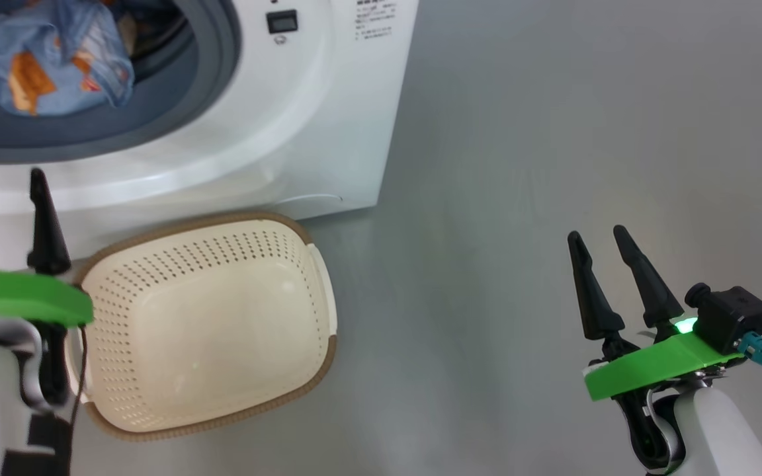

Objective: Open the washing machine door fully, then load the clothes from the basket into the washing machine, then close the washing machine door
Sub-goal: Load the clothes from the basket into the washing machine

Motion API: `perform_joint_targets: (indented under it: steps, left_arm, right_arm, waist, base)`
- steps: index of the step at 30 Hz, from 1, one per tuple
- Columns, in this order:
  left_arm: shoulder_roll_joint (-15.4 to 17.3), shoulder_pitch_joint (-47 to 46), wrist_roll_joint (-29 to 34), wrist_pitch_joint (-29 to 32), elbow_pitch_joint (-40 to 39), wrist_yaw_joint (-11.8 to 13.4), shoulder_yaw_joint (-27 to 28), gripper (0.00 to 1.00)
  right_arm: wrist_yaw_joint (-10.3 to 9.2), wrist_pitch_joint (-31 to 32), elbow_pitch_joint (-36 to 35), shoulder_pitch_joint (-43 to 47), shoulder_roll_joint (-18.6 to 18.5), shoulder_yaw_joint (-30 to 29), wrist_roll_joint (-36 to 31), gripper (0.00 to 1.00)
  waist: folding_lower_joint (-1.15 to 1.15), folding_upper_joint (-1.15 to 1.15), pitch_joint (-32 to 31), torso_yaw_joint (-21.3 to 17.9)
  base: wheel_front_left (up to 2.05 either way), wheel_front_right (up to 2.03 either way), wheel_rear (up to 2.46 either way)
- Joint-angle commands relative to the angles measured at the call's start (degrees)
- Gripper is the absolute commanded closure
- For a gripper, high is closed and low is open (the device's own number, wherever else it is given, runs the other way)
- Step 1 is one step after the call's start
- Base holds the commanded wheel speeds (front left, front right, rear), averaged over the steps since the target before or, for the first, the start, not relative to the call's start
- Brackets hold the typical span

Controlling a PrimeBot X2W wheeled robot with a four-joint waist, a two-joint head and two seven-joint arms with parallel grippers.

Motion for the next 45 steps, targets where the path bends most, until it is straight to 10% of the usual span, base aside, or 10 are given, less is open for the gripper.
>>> perform_joint_targets:
  steps: [1, 45]
  left_arm:
    - [1.9, 1.1, 0.6, -0.4, -1.8, -0.2, 1.9, 0.00]
    - [-4.1, 33.3, 3.2, -0.4, -18.9, -0.4, 5.9, 0.00]
  right_arm:
    - [0.09, -0.3, -1.0, 1.1, -0.5, 1.0, -0.8, 0.00]
    - [0.09, -0.3, 0.1, 13.6, -5.7, -0.8, 0.8, 0.00]
  waist:
    - [0.00, 0.00, -2.2, 1.6]
    - [0.00, 0.00, -19.9, 7.4]
  base:
    - [0.00, 0.00, 0.00]
    - [0.00, 0.00, 0.00]
